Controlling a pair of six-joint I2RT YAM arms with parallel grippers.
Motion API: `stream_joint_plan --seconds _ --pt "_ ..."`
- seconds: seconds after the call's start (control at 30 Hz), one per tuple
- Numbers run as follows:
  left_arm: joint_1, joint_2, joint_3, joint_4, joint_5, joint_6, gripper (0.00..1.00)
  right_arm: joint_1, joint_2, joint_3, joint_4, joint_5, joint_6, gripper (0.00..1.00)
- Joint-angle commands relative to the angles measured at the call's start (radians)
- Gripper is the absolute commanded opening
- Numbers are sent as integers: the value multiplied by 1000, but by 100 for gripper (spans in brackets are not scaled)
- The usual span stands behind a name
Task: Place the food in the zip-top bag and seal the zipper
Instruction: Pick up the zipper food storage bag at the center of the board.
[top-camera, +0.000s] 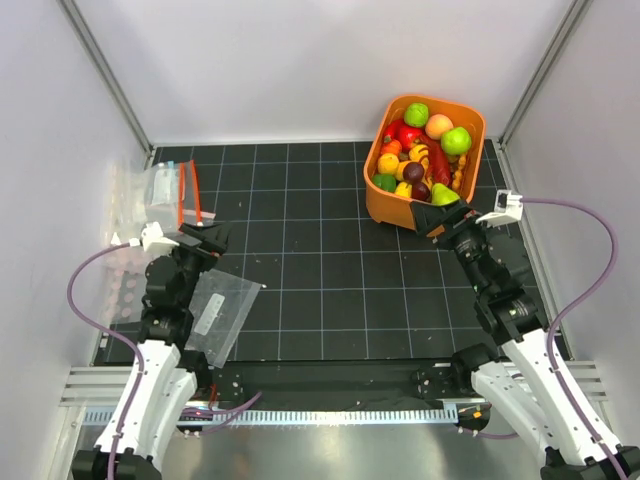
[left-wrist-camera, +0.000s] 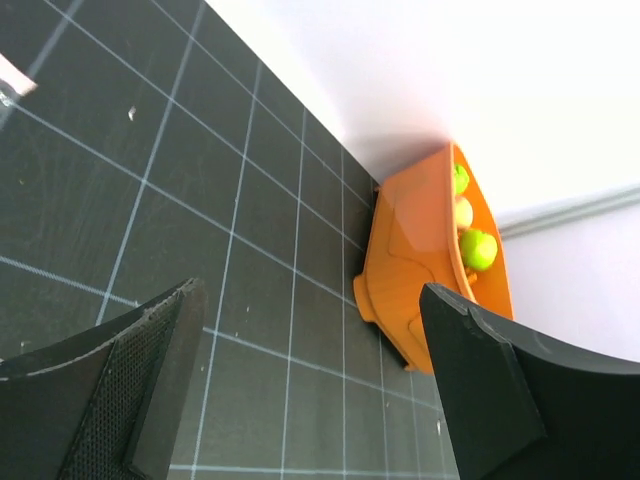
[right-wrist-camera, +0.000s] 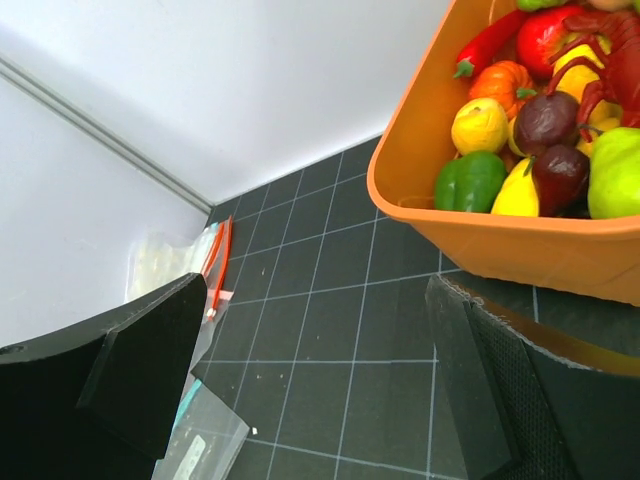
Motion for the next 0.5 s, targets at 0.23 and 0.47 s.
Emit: stream_joint_plan --seconds 0.23,0.47 --pt "-12 394 427 -355 -230 48 100 3 -7 -14 34 13 -77 100" --pt "2 906 1081 -844 -452 365 92 3 78 -15 83 -65 -55 100"
